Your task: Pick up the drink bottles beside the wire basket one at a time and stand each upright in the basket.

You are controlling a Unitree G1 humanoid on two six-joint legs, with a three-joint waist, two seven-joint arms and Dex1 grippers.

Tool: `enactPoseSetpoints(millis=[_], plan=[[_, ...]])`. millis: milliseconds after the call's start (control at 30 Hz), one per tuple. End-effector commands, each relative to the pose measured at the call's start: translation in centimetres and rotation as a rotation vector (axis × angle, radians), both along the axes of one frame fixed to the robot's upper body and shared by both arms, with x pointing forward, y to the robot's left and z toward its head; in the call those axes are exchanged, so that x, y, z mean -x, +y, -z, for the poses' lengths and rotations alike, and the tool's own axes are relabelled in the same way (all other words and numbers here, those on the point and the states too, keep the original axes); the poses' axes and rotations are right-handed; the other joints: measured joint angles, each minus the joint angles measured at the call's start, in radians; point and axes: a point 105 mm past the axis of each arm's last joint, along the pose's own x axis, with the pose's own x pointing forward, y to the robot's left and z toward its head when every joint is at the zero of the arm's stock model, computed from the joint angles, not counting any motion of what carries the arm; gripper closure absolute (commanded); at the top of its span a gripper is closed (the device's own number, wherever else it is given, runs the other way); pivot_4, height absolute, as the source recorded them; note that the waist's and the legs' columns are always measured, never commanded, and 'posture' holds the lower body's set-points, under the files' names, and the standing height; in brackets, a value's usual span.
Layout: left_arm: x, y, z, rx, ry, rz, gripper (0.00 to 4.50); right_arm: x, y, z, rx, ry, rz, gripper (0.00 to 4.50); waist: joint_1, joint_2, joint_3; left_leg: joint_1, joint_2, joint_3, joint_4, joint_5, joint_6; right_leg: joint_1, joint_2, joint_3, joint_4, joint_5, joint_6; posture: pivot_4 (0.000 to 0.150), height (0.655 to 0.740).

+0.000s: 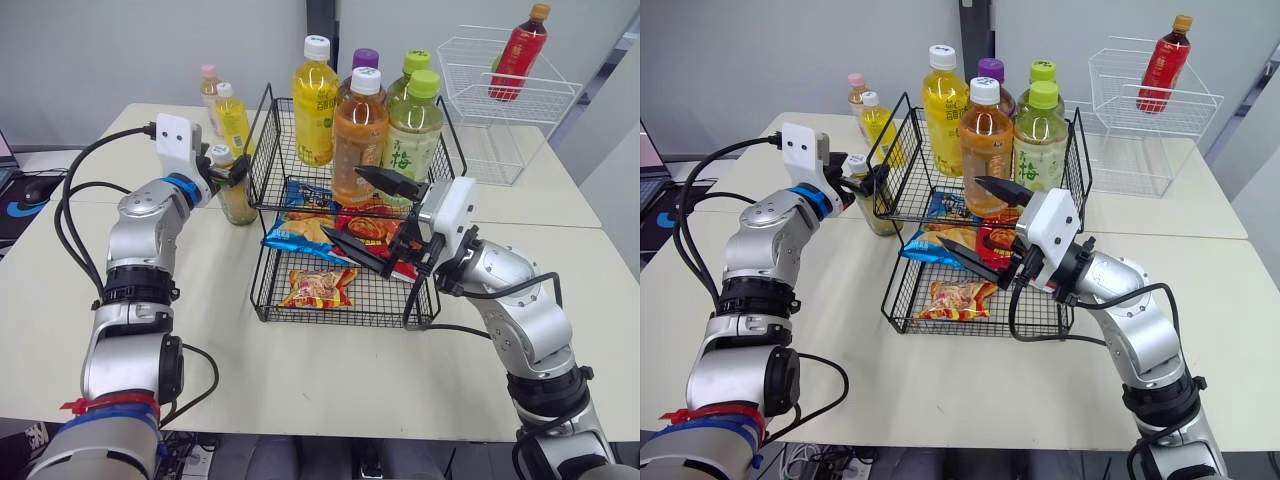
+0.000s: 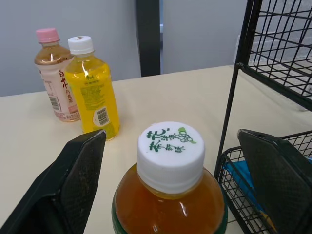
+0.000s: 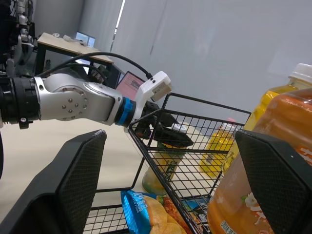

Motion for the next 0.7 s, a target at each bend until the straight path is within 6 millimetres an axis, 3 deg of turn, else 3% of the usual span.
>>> enactPoseSetpoints(millis=[33, 133, 400, 533, 700], plan=[[-0.3, -0.4, -1.7, -0.025, -0.064, 0.015, 0.02, 0.7, -0.4, -1.7, -0.023, -0.067, 0.015, 0.0, 0.0, 0.0, 0.0, 0.0, 0.0, 0.0, 0.0, 0.0, 0.0, 0.0, 0.0, 0.0, 0.0, 0.0, 0.0, 0.15, 0.74], [-0.4, -0.2, -1.7, -0.027, -0.061, 0.014, 0.56, 0.6, -0.4, -1.8, -0.026, -0.064, 0.021, 0.0, 0.0, 0.0, 0.0, 0.0, 0.0, 0.0, 0.0, 0.0, -0.001, 0.0, 0.0, 0.0, 0.0, 0.0, 0.0, 0.15, 0.74], [-0.6, 0.2, -1.5, -0.036, -0.059, 0.005, 3.09, 0.6, -0.4, -1.6, -0.023, -0.062, 0.021, 0.0, -0.001, 0.0, 0.0, 0.0, 0.0, 0.0, 0.0, 0.001, -0.001, 0.0, 0.0, 0.0, 0.0, 0.0, 0.0, 0.15, 0.74], [-0.3, 1.3, -2.8, -0.037, -0.091, -0.02, 3.14, 0.6, -0.3, -1.7, -0.023, -0.066, 0.016, 0.0, -0.002, 0.0, 0.0, 0.0, 0.0, 0.0, 0.0, 0.001, -0.001, 0.0, 0.0, 0.0, 0.001, 0.0, 0.0, 0.15, 0.74], [1.6, 1.9, -8.9, -0.035, -0.243, 0.05, 3.14, 0.8, -0.2, -1.7, -0.028, -0.086, 0.005, 0.0, -0.012, -0.001, 0.001, -0.001, 0.0, 0.0, 0.0, 0.001, -0.001, -0.002, 0.0, 0.0, 0.001, 0.0, 0.0, 0.15, 0.74]])
